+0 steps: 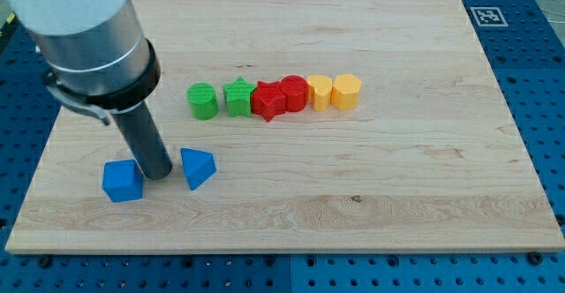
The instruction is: Push the blue triangle to the bottom right
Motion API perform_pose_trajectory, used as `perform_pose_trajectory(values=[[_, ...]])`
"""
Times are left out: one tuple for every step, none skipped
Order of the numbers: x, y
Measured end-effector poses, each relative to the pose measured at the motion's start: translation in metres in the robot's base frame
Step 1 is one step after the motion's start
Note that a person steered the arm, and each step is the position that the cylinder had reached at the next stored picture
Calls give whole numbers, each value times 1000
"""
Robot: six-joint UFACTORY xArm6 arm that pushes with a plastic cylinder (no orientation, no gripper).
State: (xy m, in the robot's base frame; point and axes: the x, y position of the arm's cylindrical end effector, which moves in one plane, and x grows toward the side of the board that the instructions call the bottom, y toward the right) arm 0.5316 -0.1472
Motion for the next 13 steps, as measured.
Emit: perform_pose_trajectory(values=[[-3, 16], [-3, 32], [-3, 48], [-3, 62], [-3, 77], [0, 85], [13, 94], [13, 121], [13, 146], [20, 155], [42, 152], [49, 158], [50, 183]])
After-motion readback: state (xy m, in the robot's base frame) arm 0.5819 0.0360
